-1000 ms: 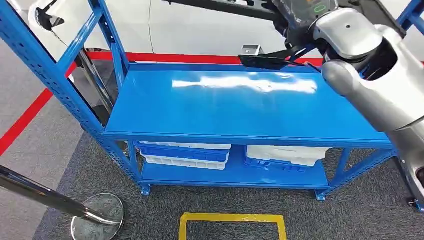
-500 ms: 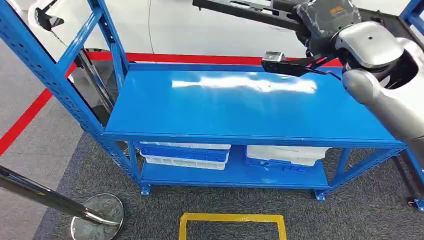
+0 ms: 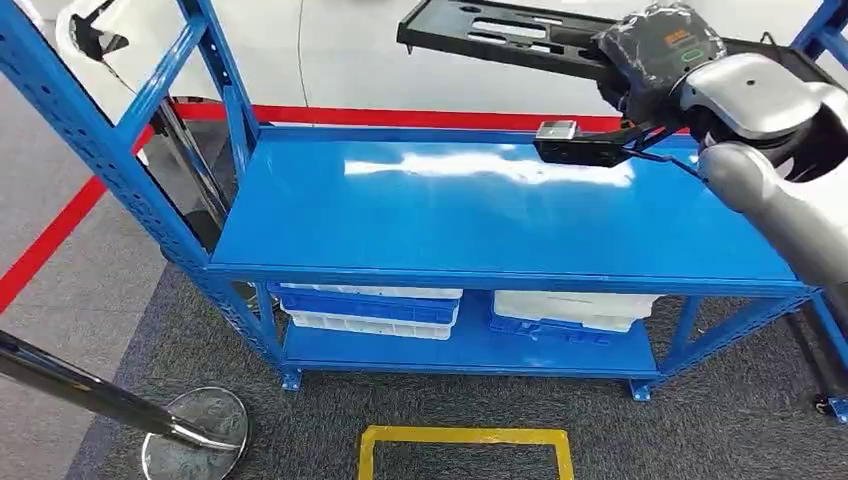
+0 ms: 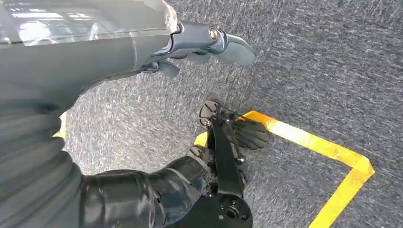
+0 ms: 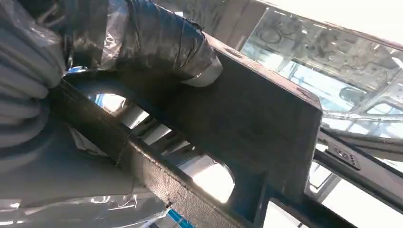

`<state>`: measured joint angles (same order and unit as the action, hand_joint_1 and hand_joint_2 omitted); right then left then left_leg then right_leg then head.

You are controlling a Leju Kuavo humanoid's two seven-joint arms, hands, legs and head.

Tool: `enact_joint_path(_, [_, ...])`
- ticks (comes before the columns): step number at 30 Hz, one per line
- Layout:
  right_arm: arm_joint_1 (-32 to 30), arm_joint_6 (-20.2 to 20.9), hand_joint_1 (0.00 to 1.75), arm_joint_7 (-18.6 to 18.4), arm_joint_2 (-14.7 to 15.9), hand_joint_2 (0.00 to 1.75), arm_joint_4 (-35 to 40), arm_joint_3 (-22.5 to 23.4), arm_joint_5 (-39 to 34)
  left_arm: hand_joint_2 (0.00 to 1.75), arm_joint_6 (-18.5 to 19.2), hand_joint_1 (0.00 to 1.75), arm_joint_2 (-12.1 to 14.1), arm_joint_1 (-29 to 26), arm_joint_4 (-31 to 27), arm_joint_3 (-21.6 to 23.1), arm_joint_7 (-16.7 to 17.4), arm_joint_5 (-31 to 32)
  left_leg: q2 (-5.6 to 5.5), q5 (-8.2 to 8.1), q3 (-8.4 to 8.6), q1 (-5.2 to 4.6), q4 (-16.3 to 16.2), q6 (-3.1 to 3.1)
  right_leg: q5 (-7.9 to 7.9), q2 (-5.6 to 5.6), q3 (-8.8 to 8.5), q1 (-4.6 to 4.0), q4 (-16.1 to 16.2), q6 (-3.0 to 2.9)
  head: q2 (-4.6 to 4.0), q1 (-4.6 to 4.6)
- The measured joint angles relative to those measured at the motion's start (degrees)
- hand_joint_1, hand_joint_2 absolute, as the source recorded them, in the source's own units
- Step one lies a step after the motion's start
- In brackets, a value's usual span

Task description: Take the parts from the cabinet and place them on the table.

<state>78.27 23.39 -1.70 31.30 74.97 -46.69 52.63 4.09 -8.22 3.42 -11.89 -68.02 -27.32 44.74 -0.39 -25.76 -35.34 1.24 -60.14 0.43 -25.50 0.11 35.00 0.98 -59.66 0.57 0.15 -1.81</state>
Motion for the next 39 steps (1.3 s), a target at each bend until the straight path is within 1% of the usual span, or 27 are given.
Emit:
enact_joint_path(2, [0.02,-0.02,1.75,-0.07,0.11,1.75,0.0,0.0,0.0,1.75,-0.09,0.0,0.04,0.0,0.0,-0.02,0.0,0.11,-0.01,0.93,0.34,-0.05,0.98,0.73,0.6,0.05,-0.37,-0.18,0.62,0.73,-0.02,-0.02])
enact_joint_path(3, [-0.03,-0.02,1.75,-0.15,0.35,1.75,0.0,0.0,0.0,1.75,-0.15,0.0,0.04,0.09,0.0,-0.02,0.0,0.2,0.33,1.76,0.87,0.65,2.31,1.02,-0.13,0.01,-0.43,0.1,0.4,0.72,0.0,0.0])
enact_joint_path(4, [0.11,-0.07,1.75,-0.17,0.59,1.75,0.0,0.0,0.0,1.75,-0.17,0.0,0.02,0.21,0.0,-0.02,0.0,0.22,0.34,2.18,0.93,0.55,2.82,1.39,-1.74,-0.04,0.22,0.1,-0.85,0.79,0.0,0.04])
enact_joint_path(6, [-0.02,-0.11,1.75,-0.28,1.01,1.75,0.0,-0.04,0.0,1.75,-0.22,0.0,0.02,0.24,0.0,-0.02,0.04,0.33,0.35,2.41,0.56,0.51,2.88,1.63,-6.79,0.03,3.47,0.28,-9.07,1.19,0.0,0.04])
enact_joint_path(7, [-0.33,-0.11,1.75,-0.28,1.2,1.75,0.0,-0.26,0.0,1.75,-0.26,0.0,0.04,0.2,0.0,-0.02,0.07,0.35,0.35,2.42,0.45,0.51,2.82,1.62,-8.33,0.01,4.99,0.46,-12.99,1.48,-0.02,0.04])
enact_joint_path(8, [-0.66,-0.11,1.75,-0.28,1.33,1.75,0.0,-0.48,0.0,1.75,-0.31,0.0,0.04,0.17,0.0,-0.02,0.09,0.37,0.35,2.48,0.31,0.57,2.68,1.53,-8.63,0.0,5.79,0.72,-15.22,1.78,0.0,0.02])
enact_joint_path(9, [-0.89,-0.11,1.75,-0.3,1.49,1.75,-0.02,-0.89,0.0,1.75,-0.41,0.0,0.04,0.17,0.0,-0.04,0.09,0.39,0.36,2.54,0.09,0.68,2.47,1.41,-7.56,-0.05,5.37,1.01,-14.82,2.1,-0.02,0.04])
enact_joint_path(10, [-1.08,-0.18,1.75,-0.39,1.55,1.75,-0.02,-0.98,0.0,1.75,-0.42,0.0,0.04,0.17,0.0,-0.04,0.09,0.42,0.36,2.53,-0.23,0.92,2.09,1.33,-5.43,-0.11,3.77,1.39,-11.87,2.46,-0.02,0.04])
enact_joint_path(12, [-1.05,-0.35,1.75,-0.57,1.7,1.75,-0.02,-0.98,0.0,1.75,-0.42,0.0,0.04,0.27,0.0,-0.04,0.09,0.48,0.35,2.29,-1.04,1.37,0.93,0.44,-1.29,-0.33,-1.54,2.32,-2.16,3.49,-0.02,0.04])
enact_joint_path(13, [-1.17,-0.52,1.75,-0.7,1.88,1.75,-0.02,-1.0,0.0,1.75,-0.44,0.0,0.2,0.25,-0.04,-0.09,0.11,0.61,0.22,2.28,-1.63,1.13,0.56,-0.28,-2.97,0.02,-2.17,1.85,-0.84,3.65,-0.02,0.06])
enact_joint_path(14, [-1.35,-0.61,1.75,-0.66,2.03,1.75,0.02,-1.05,0.0,1.75,-0.48,0.0,0.13,0.27,-0.11,-0.13,0.15,0.65,0.08,2.44,-1.76,1.16,0.33,-0.76,-1.59,0.54,-1.53,1.43,-1.55,2.57,0.0,-0.05])
enact_joint_path(15, [-1.48,-0.63,1.75,-0.68,2.14,1.75,0.0,-1.14,-0.02,1.75,-0.48,0.0,0.17,0.27,-0.13,-0.15,0.15,0.74,-0.01,2.41,-1.92,0.86,0.31,-1.23,-2.44,0.38,-1.35,1.48,-0.95,1.98,-0.02,0.0])
enact_joint_path(17, [-1.69,-0.72,1.75,-0.59,2.14,1.75,0.0,-1.22,-0.33,1.75,-0.5,0.0,0.11,0.21,-0.13,-0.33,0.3,0.79,-0.05,2.99,-1.95,1.14,0.85,-2.12,-2.01,0.52,-0.88,1.23,-1.32,0.94,0.0,0.0])
enact_joint_path(18, [-1.68,-0.79,1.75,-0.55,2.1,1.75,0.02,-1.27,-0.5,1.75,-0.5,0.0,0.0,0.15,-0.13,-0.39,0.33,0.85,0.08,2.69,-2.36,1.42,0.56,-2.38,-1.5,0.46,-0.76,1.59,-0.96,0.11,0.0,-0.04])
enact_joint_path(19, [-1.68,-0.83,1.75,-0.52,2.1,1.75,0.02,-1.27,-0.66,1.75,-0.52,0.0,0.0,0.19,-0.13,-0.39,0.33,0.87,0.19,1.08,-2.89,1.41,-1.03,-2.22,-1.29,0.35,-0.67,1.4,-0.93,-0.29,-0.02,-0.04])
enact_joint_path(22, [-1.84,-0.85,1.75,-0.59,2.16,1.75,-0.02,-1.29,-1.27,1.75,-0.61,0.0,0.09,0.21,-0.13,-0.5,0.33,1.03,0.18,-6.23,-7.63,0.89,-13.27,-1.8,-0.73,0.19,0.1,0.59,-0.94,-1.33,0.0,-0.07])
enact_joint_path(23, [-1.96,-0.87,1.75,-0.59,2.14,1.75,-0.02,-1.33,-1.4,1.75,-0.61,0.0,0.11,0.19,-0.13,-0.52,0.35,1.05,0.19,-7.14,-8.69,0.75,-16.39,-1.63,-0.56,0.22,0.39,0.21,-0.95,-1.57,-0.02,-0.07])
enact_joint_path(25, [-2.29,-0.87,1.75,-0.5,2.16,1.75,-0.02,-1.38,-1.68,1.75,-0.61,0.0,0.11,0.21,-0.13,-0.52,0.35,1.16,0.19,-5.07,-6.73,0.21,-14.51,-0.75,-0.3,0.32,0.71,-0.51,-0.96,-1.87,0.0,-0.07])
enact_joint_path(27, [-2.34,-0.9,1.75,-0.5,2.16,1.75,-0.02,-1.38,-1.77,1.75,-0.61,0.0,0.13,0.28,-0.13,-0.52,0.35,1.25,0.11,-1.4,-1.15,-0.7,-5.52,0.9,-0.2,0.36,0.74,-1.11,-0.96,-1.91,0.0,-0.04])
enact_joint_path(28, [-2.35,-0.92,1.75,-0.5,2.16,1.75,-0.02,-1.38,-1.79,1.75,-0.61,0.0,0.22,0.31,-0.15,-0.52,0.35,1.25,0.13,-1.67,1.08,-1.12,-1.27,2.15,-0.18,0.28,0.71,-1.07,-0.96,-1.92,0.0,-0.04])
enact_joint_path(29, [-2.22,-0.94,1.75,-0.52,2.25,1.75,-0.02,-1.38,-1.81,1.75,-0.61,0.0,0.46,0.3,-0.2,-0.52,0.39,1.27,0.33,-1.65,2.1,-1.17,-0.41,2.27,-0.07,0.22,0.95,-1.39,-0.96,-1.72,0.0,0.04])
enact_joint_path(32, [-2.77,-1.03,1.75,-0.66,2.43,1.75,-0.04,-1.4,-1.81,1.75,-0.63,0.0,0.42,0.31,-0.22,-0.55,0.39,1.2,0.2,-1.1,2.0,-1.72,0.64,2.46,0.56,0.07,0.78,-0.76,-0.43,-0.75,-0.02,-0.07])
enact_joint_path(33, [-2.99,-1.05,1.75,-0.59,2.38,1.75,0.0,-1.4,-1.84,1.75,-0.63,0.0,0.39,0.33,-0.2,-0.55,0.42,1.2,0.26,-0.36,2.59,-1.16,2.05,2.59,0.68,0.09,0.62,-1.27,-0.1,-0.4,0.0,-0.07])
enact_joint_path(34, [-3.23,-1.18,1.75,-0.61,2.45,1.75,0.0,-1.4,-1.84,1.75,-0.63,0.0,0.37,0.32,-0.22,-0.55,0.42,1.22,0.59,0.57,2.91,-0.93,2.93,2.31,-0.09,0.15,0.66,-0.91,-0.55,-0.25,0.0,0.0])
enact_joint_path(35, [-3.21,-1.36,1.75,-0.61,2.65,1.75,0.0,-1.4,-1.84,1.75,-0.63,0.0,0.39,0.35,-0.22,-0.55,0.42,1.29,0.6,0.93,2.78,-0.86,3.22,2.7,-2.28,0.1,1.53,-0.8,-2.58,0.05,0.0,0.02])
enact_joint_path(37, [-3.84,-1.73,1.75,-0.57,2.86,1.75,0.0,-1.42,-1.86,1.75,-0.66,0.0,0.39,0.3,-0.22,-0.57,0.48,1.42,0.62,1.17,2.27,-0.81,3.07,2.73,-6.72,0.17,4.7,-0.23,-10.5,0.63,0.0,0.0])
enact_joint_path(39, [-5.39,-2.14,1.75,-0.16,3.08,1.75,-0.02,-1.42,-2.03,1.75,-0.66,0.0,0.39,0.29,-0.2,-0.59,0.61,1.57,0.62,1.22,1.89,-0.65,2.71,2.66,-8.08,0.11,6.61,0.39,-15.56,1.31,0.0,0.02])
